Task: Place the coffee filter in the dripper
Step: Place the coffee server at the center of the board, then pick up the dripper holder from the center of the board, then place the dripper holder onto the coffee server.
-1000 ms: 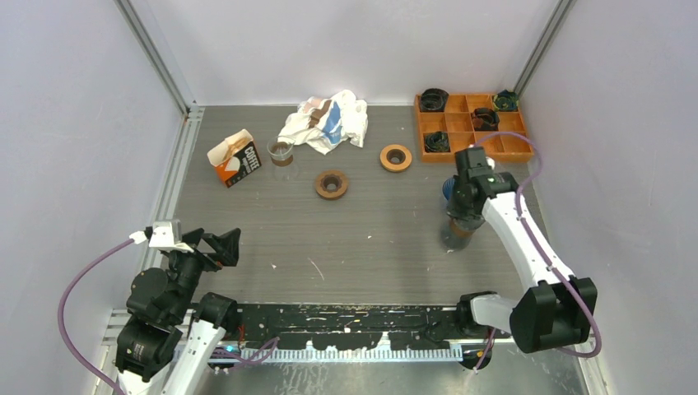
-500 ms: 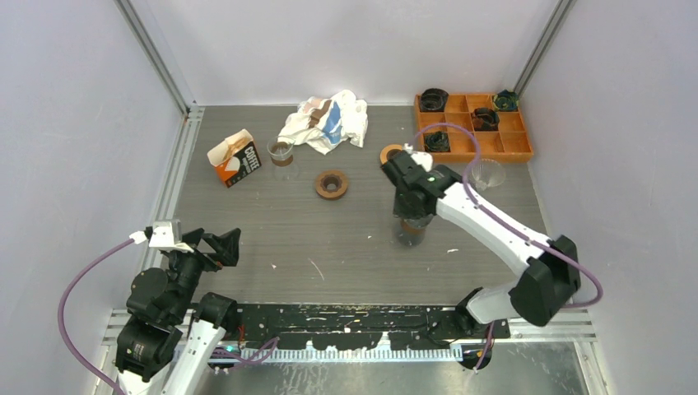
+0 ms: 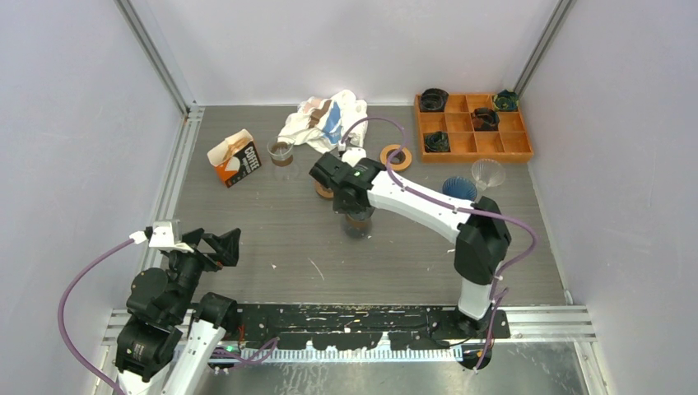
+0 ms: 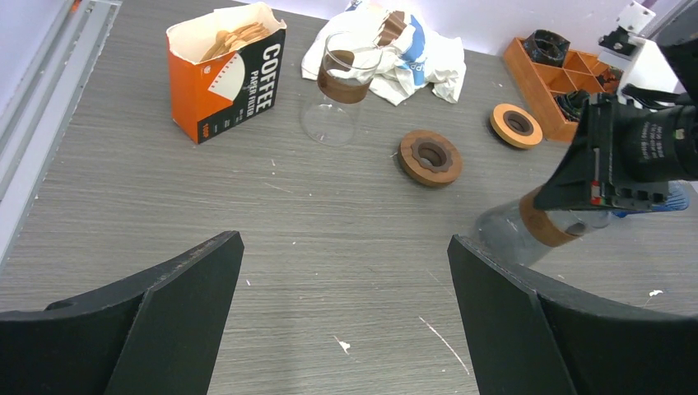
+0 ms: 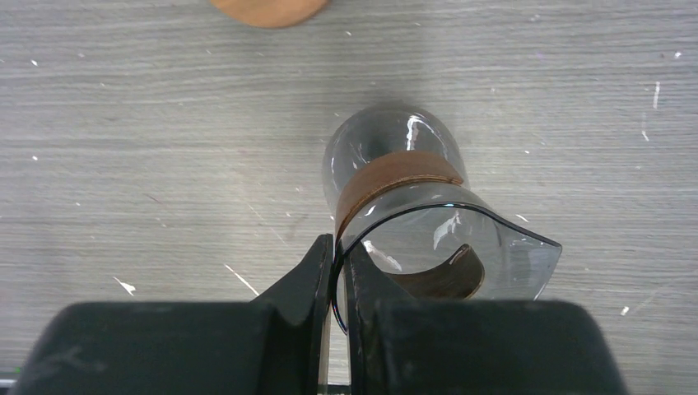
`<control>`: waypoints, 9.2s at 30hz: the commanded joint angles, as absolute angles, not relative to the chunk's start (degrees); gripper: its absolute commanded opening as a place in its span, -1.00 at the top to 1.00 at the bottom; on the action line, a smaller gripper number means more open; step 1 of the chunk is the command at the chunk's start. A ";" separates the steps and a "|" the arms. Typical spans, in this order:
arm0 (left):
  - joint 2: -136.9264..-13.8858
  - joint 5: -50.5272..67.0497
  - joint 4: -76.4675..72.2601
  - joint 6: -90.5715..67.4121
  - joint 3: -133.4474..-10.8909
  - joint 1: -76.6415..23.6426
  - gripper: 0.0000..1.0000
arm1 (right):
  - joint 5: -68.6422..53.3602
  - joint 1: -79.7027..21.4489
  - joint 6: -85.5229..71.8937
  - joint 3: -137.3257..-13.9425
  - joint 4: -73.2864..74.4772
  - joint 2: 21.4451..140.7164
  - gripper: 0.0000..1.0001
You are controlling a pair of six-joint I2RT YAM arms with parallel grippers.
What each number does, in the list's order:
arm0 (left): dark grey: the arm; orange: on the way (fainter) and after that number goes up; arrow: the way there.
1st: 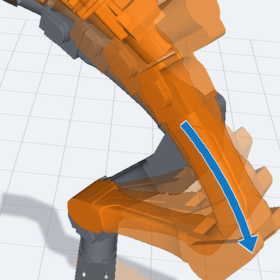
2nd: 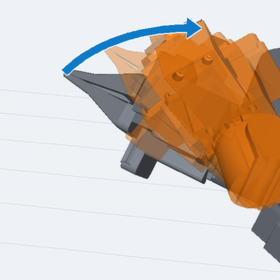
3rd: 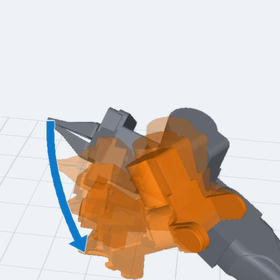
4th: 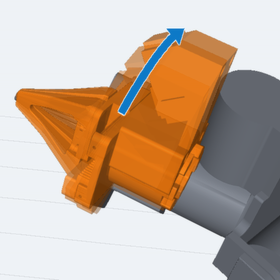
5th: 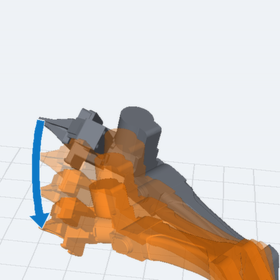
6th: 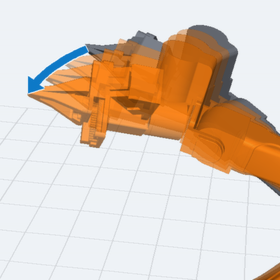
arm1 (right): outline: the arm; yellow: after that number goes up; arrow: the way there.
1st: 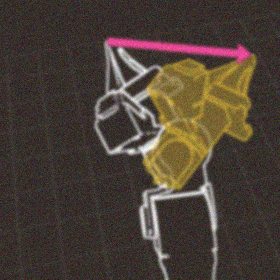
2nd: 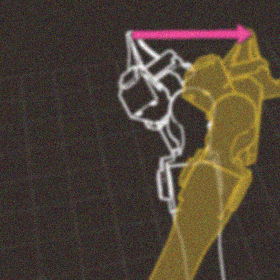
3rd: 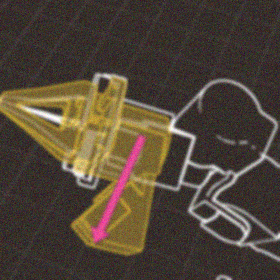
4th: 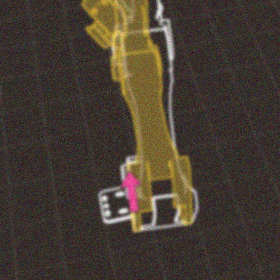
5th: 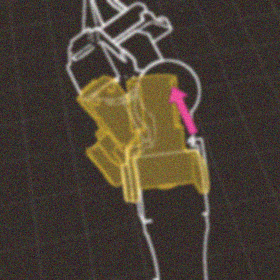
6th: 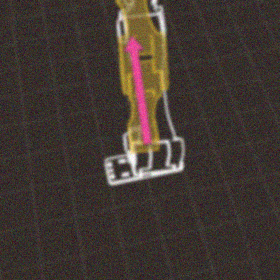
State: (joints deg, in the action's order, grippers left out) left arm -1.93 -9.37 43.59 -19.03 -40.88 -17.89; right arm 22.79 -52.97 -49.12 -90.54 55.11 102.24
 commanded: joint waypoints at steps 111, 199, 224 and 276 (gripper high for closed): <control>-47.29 5.79 30.12 -17.14 -53.94 -17.61 -0.98 | -34.70 -23.53 -37.27 -75.96 -8.39 119.16 -0.39; -39.55 5.80 31.36 -18.81 -48.42 -14.85 -0.98 | -43.51 -26.05 -63.28 -46.05 -29.28 86.56 0.88; -40.78 7.03 31.11 -18.98 -48.33 -14.28 -0.98 | -42.41 -24.44 -61.79 -42.45 -29.39 88.02 0.64; -40.14 8.48 30.69 -19.16 -48.16 -13.48 -0.98 | -15.74 -23.90 -26.33 -63.28 23.22 76.37 -0.47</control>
